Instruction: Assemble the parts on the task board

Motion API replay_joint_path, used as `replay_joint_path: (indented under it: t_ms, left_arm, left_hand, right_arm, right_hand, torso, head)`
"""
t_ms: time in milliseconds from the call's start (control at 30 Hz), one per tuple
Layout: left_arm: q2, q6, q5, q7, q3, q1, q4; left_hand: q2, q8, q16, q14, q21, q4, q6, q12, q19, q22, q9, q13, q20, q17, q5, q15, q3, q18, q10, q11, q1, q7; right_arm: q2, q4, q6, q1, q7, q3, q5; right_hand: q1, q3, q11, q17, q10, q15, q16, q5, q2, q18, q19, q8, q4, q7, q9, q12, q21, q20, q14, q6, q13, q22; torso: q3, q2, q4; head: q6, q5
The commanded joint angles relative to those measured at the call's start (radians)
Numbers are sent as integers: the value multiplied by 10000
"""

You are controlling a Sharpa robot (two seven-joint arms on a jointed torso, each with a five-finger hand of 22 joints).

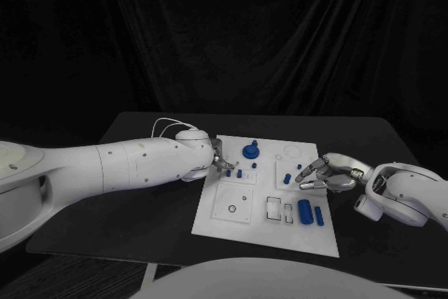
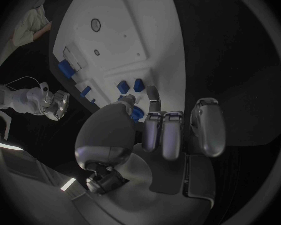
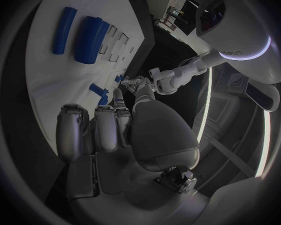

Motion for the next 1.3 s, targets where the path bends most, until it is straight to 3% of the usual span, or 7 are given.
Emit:
replay_joint_path:
  t_ms: [33,500,700,933,1100,1167,1300]
  left_arm:
    - [-136,-863,325,637,17,141,222]
    - [-1108,-3396,1994,3346,16,891,943]
    - [-1046,-3885,2668,5701,14,1013,553]
    - [-647,-3508,2476,7749,12,1033,-33]
    - [-314,-3344,724,8762,11,989,-456]
    - [-159,-3483,-418,9001,11,934,-592]
    - [192,-3273,-2279,9023,11,808,-869]
  left_hand:
    - [19,-45,98,1021,86,-6,-26,71,558,1985,-11,2335,-3,2437,27,-1,-87,33,855,51,-93,-19]
    - [151,-115,366,1074,351,-30,-15,308,588,2044,68,2479,23,2632,-142,21,-527,-4,949,65,256,-20]
    - [93,-946,228,1032,92,-333,-620,-194,373,1979,-601,2191,130,2533,1236,204,333,41,683,286,3033,172]
    - [-1012,-3165,-7670,-4254,-3149,-131,-1478,-10789,-1936,1187,-3773,-4817,886,-3045,-127,1488,2994,357,-5552,1609,5746,1501]
    - [-1464,-3185,-7981,-4002,-2911,-337,-2229,-12669,-2154,1114,-5304,-6897,1119,-4092,-808,1743,3466,377,-7035,2110,6099,1868]
    - [-1557,-3191,-6496,-1626,-307,-370,-2333,-12962,-360,1701,-5996,-7726,929,-3704,-1293,934,3226,233,-7107,1674,6002,1359]
    - [-1717,-3166,-4225,-253,463,-275,-1917,-13089,140,1891,-6768,-8818,633,-2130,-2062,665,2552,95,-6645,1156,5786,673]
  right_arm:
    - [-15,-2,52,-27,-49,4,11]
    - [-57,-12,1,-25,-67,5,11]
    - [-109,109,-215,-21,38,6,11]
    - [-398,590,-702,188,166,8,11]
    - [-647,992,-1032,518,253,9,11]
    - [-721,1117,-1152,614,305,9,11]
    - [-766,1222,-1180,696,333,9,11]
  right_hand:
    - [421,6,-34,10,271,-70,-8,44,434,47,402,-25,-71,35,-15,-59,-47,67,418,26,-2063,2145]
    - [423,0,-34,4,269,-71,-10,44,436,45,406,-24,-76,35,-16,-63,-39,67,418,29,-2073,2147]
    - [478,11,-26,4,269,-67,-8,81,442,47,405,-7,-121,27,-11,-63,-47,69,420,63,-2077,2145]
    - [559,18,-9,-32,265,-55,-24,251,446,46,410,14,-192,31,-8,-72,-45,75,417,111,-2100,2147]
    - [576,17,-1,-43,253,-51,-30,288,444,48,407,20,-209,30,-6,-95,-54,77,416,126,-2135,2144]
    - [601,18,1,-40,229,-47,-27,330,444,45,413,28,-231,32,-5,-143,-43,81,417,146,-2202,2148]
    - [603,17,2,-33,212,-46,-22,344,446,45,413,32,-233,33,-4,-177,-45,82,418,154,-2249,2147]
  torso:
    - [-2,1,2]
    - [-2,0,-4]
    - [-4,3,-13]
    - [-3,5,8]
    - [-4,7,2]
    - [-9,3,-1]
    - [-21,6,8]
  head:
    - [-2,-31]
    - [-2,-79]
    - [-2,-61]
    - [-2,-139]
    - [-2,-213]
    - [-2,-257]
    - [-2,-341]
